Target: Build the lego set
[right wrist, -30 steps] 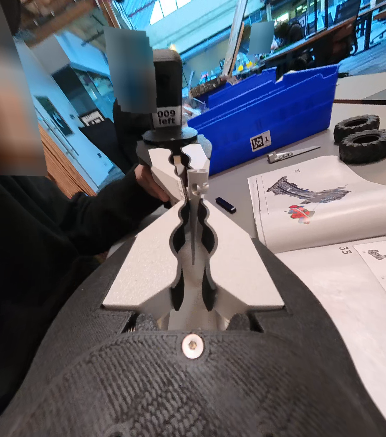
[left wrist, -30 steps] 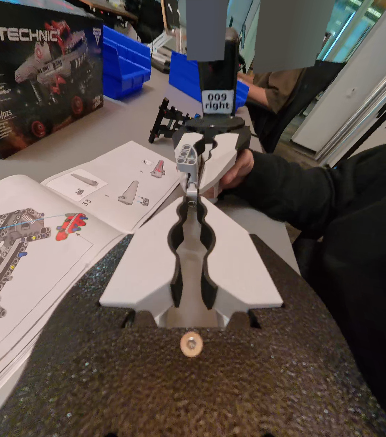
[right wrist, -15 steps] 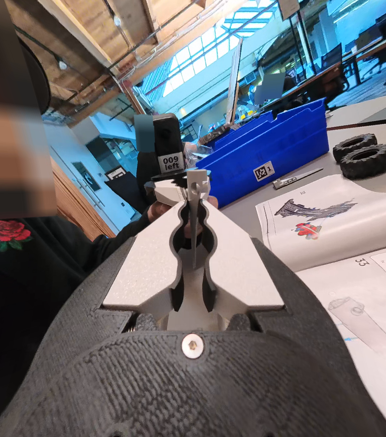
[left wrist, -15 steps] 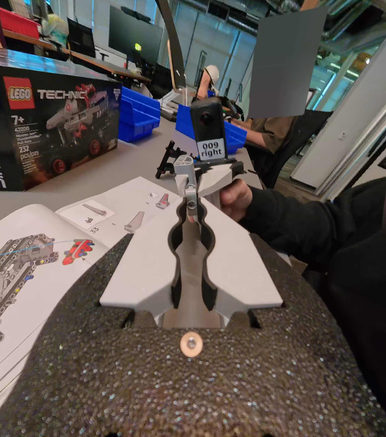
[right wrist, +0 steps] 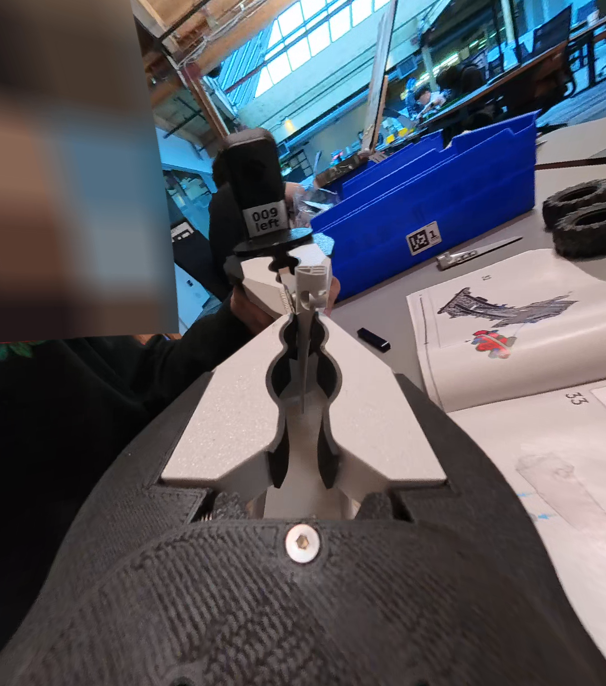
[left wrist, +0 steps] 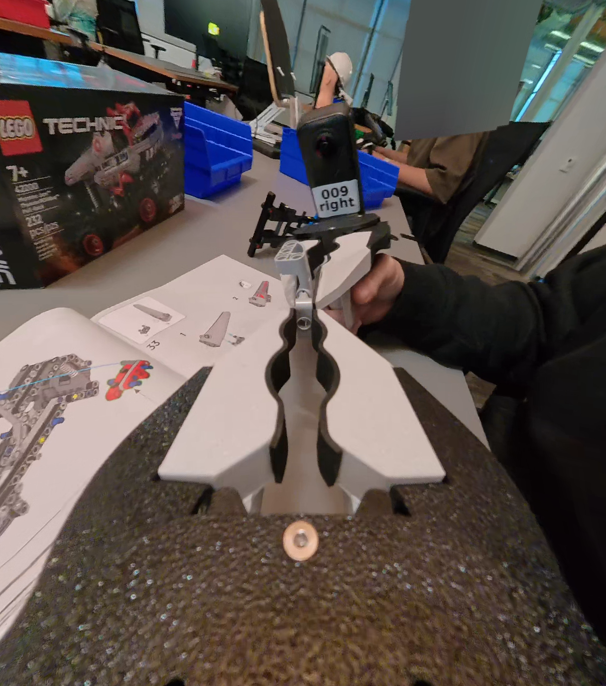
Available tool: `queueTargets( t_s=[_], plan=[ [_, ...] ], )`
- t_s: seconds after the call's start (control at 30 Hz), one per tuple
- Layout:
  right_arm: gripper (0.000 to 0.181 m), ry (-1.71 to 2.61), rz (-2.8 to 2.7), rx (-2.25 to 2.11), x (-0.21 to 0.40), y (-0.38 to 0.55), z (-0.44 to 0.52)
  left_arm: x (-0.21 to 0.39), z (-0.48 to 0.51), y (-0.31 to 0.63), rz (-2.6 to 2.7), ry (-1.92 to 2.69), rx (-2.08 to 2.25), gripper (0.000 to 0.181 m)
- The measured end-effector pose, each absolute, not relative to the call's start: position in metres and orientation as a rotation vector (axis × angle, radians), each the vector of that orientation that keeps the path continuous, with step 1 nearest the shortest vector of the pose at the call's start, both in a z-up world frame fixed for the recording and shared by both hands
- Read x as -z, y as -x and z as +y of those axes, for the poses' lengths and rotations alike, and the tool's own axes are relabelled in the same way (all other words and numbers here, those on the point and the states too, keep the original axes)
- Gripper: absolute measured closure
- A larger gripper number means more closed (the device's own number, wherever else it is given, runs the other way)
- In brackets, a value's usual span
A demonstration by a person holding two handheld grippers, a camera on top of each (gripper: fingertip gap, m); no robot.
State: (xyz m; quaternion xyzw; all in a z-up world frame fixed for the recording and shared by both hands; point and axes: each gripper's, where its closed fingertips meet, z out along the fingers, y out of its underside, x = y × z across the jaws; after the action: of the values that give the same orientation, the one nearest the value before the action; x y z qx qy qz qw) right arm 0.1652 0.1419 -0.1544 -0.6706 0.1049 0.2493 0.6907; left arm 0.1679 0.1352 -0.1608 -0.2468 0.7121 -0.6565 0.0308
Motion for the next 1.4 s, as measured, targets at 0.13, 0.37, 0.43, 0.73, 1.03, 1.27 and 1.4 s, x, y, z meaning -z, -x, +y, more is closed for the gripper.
queueTargets(
  t_s=[0.13, 0.37, 0.43, 0.73, 1.03, 1.27, 1.4],
  plan=[
    [0.175, 1.514, 0.203, -0.635, 0.157, -0.156, 0.142, 0.163, 0.134, -0.158, 2.282, 0.765, 2.118, 0.177],
    [0.176, 1.463, 0.228, -0.612, 0.153, -0.163, 0.141, 0.159, 0.133, -0.163, 2.220, 0.925, 2.281, 0.176],
    [0.176, 1.463, 0.228, -0.604, 0.153, -0.164, 0.141, 0.158, 0.133, -0.164, 2.198, 1.000, 2.349, 0.176],
    [0.176, 1.537, 0.209, -0.618, 0.161, -0.159, 0.141, 0.167, 0.133, -0.160, 2.300, 0.857, 2.158, 0.176],
    [0.176, 1.421, 0.222, -0.583, 0.147, -0.166, 0.144, 0.155, 0.135, -0.166, 2.189, 0.848, 2.205, 0.176],
    [0.171, 1.382, 0.225, -0.531, 0.142, -0.171, 0.142, 0.152, 0.135, -0.168, 2.144, 0.851, 2.233, 0.176],
    [0.164, 1.348, 0.237, -0.493, 0.138, -0.179, 0.134, 0.150, 0.140, -0.168, 2.132, 0.845, 2.244, 0.176]
  ],
)
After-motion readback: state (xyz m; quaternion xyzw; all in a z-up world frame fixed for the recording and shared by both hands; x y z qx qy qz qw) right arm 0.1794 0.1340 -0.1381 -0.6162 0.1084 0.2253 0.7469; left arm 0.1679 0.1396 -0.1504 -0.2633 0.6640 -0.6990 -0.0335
